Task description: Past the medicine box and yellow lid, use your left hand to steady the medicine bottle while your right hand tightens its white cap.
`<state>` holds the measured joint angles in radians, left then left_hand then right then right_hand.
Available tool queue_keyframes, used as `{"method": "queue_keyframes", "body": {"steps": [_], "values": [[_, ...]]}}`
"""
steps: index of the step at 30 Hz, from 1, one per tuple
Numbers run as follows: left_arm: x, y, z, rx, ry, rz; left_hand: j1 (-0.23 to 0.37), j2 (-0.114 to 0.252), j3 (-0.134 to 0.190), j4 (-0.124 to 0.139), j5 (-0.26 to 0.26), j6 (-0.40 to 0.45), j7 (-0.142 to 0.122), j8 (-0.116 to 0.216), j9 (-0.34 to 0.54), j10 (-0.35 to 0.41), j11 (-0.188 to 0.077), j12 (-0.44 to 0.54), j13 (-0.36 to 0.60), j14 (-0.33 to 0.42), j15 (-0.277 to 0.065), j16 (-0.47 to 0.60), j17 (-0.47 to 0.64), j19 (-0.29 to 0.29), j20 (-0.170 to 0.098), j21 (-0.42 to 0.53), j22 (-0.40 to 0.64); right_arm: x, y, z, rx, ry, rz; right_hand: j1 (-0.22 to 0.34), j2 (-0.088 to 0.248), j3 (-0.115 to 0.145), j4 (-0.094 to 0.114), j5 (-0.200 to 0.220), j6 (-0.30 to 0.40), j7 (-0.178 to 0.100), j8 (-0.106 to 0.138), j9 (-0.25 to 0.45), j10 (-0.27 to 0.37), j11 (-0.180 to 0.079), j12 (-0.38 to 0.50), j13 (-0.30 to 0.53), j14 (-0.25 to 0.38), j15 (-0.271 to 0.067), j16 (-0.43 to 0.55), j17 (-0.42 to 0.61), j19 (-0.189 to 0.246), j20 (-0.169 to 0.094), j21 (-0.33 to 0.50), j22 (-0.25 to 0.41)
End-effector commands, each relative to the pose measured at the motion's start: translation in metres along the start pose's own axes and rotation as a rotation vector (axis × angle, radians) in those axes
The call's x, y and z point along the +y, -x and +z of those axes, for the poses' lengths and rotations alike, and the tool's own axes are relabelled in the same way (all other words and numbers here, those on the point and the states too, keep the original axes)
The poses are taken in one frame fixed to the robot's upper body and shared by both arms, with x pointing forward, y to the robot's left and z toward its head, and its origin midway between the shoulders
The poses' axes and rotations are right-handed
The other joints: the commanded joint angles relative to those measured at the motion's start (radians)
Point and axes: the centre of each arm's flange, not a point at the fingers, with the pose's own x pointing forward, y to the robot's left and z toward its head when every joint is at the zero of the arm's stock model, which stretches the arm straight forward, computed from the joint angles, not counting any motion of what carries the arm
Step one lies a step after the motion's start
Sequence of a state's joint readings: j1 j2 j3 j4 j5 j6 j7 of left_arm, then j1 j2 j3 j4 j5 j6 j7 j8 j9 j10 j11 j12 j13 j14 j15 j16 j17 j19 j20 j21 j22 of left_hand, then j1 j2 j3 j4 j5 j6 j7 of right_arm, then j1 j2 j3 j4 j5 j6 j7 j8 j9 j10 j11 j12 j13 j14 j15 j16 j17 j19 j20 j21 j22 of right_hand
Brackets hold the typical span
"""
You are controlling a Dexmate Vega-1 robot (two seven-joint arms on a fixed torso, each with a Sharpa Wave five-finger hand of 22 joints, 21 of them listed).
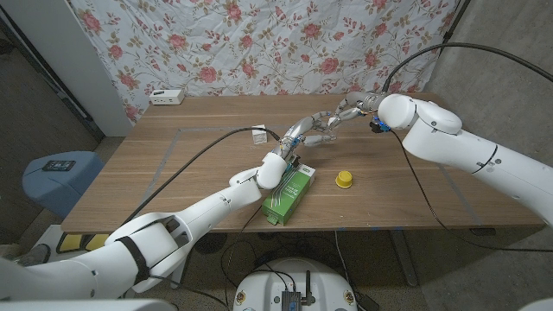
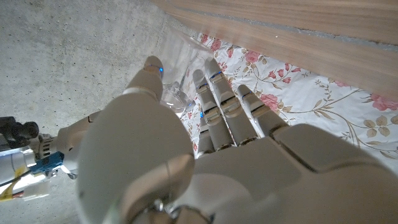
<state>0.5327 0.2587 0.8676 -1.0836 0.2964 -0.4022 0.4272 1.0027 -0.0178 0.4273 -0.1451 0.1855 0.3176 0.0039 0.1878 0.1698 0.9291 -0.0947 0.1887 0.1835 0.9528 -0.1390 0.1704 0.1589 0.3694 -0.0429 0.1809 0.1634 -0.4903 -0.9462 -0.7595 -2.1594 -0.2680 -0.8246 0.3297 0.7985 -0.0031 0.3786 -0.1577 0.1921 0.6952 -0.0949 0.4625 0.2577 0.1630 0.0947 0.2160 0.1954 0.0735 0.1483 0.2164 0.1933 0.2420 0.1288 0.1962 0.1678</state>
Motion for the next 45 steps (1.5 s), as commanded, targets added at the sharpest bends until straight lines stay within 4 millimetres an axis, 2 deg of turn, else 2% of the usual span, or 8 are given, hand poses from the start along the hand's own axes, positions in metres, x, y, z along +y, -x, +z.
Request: {"method": "queue_keyframes", "body": {"steps": [1,22,39,45], "values": [[-0.0012,0.0006,0.0007,0.000,0.003,0.000,-0.003,0.010,0.011,0.001,0.004,0.000,-0.006,-0.002,0.005,0.083,-0.071,0.007,0.004,0.009,-0.063,0.001,0.001,-0.003,-0.123,0.004,0.002,0.0022,-0.0006,-0.0039,0.010,-0.019,-0.019,-0.007,0.002,-0.002,0.007,-0.003,0.018,0.002,0.008,0.002,0.013,-0.001,0.008,0.002,0.012,-0.001,0.008,0.002,0.015,0.002,0.007,0.003],[-0.0009,0.0009,0.0010,-0.004,0.002,0.002,-0.006,0.007,0.018,-0.001,0.004,-0.001,-0.008,-0.002,0.005,0.081,-0.072,0.006,0.004,0.008,-0.063,0.000,0.000,-0.003,-0.121,0.004,0.002,0.0042,-0.0019,-0.0062,0.015,-0.045,-0.033,-0.075,-0.006,-0.030,0.033,-0.014,0.095,0.034,0.040,0.005,0.062,0.000,0.010,0.002,0.045,-0.004,0.014,0.006,0.046,0.003,0.009,0.004],[-0.0006,0.0026,0.0010,0.000,0.000,0.005,-0.008,0.006,0.023,-0.001,0.003,0.001,-0.006,-0.002,0.005,0.081,-0.072,0.006,0.004,0.008,-0.063,0.000,0.000,-0.003,-0.121,0.004,0.002,0.0065,-0.0020,-0.0060,0.063,-0.030,-0.035,-0.113,-0.023,-0.050,0.040,-0.017,0.133,0.050,0.067,0.020,0.082,0.004,0.007,0.002,0.068,0.000,0.017,0.007,0.059,0.009,0.008,0.004],[-0.0005,0.0033,0.0013,0.000,-0.001,0.006,-0.010,0.006,0.025,0.000,0.003,0.000,-0.007,-0.002,0.005,0.081,-0.072,0.006,0.004,0.008,-0.062,0.000,0.000,-0.003,-0.121,0.004,0.002,0.0076,-0.0008,-0.0057,0.064,-0.031,-0.044,-0.124,-0.029,-0.056,0.041,-0.017,0.149,0.045,0.081,0.027,0.089,0.001,0.006,0.002,0.077,-0.001,0.019,0.008,0.062,0.011,0.007,0.004]]}}
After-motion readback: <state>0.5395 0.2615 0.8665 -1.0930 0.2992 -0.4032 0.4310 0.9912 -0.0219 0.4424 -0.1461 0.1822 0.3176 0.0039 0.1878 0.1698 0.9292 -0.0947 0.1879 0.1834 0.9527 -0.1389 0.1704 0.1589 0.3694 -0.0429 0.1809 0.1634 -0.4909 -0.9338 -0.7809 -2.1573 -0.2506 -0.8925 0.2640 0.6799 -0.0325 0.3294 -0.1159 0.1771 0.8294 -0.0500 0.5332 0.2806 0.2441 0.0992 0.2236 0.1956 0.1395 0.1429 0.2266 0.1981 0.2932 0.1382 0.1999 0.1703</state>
